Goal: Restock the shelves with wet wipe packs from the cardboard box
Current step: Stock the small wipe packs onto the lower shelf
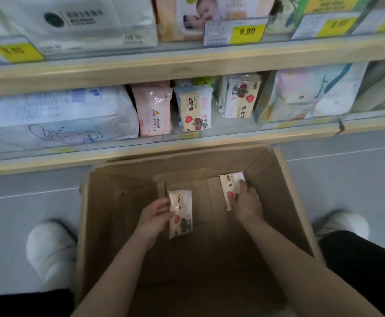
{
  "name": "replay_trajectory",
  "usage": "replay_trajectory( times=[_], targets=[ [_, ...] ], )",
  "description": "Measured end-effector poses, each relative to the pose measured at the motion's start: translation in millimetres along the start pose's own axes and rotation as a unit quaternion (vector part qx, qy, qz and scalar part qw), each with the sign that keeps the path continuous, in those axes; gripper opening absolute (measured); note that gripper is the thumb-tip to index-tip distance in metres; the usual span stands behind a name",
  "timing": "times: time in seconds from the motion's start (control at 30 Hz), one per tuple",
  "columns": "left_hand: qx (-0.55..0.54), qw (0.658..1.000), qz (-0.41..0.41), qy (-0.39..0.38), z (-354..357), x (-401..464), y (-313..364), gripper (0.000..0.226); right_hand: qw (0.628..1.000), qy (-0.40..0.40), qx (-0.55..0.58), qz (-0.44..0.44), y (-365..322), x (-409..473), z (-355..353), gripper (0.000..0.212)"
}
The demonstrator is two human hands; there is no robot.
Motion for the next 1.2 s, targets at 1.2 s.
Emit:
replay_trajectory(
  times=[1.2],
  targets=[
    [-0.070,0.981,0.180,-0.033,13,-81,158,0.032,0.921,0.101,0.306,-0.220,-36,-40,-225,0.022]
  ],
)
Point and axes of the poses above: each hand's wrist, its own x-axis towards the middle knuckle, its own z-axis out of the palm, y = z × x, the point moved 3 cm from there along x, towards the middle knuckle, and after that the axes turned 2 degrees about -x, right-handed, at the moved point
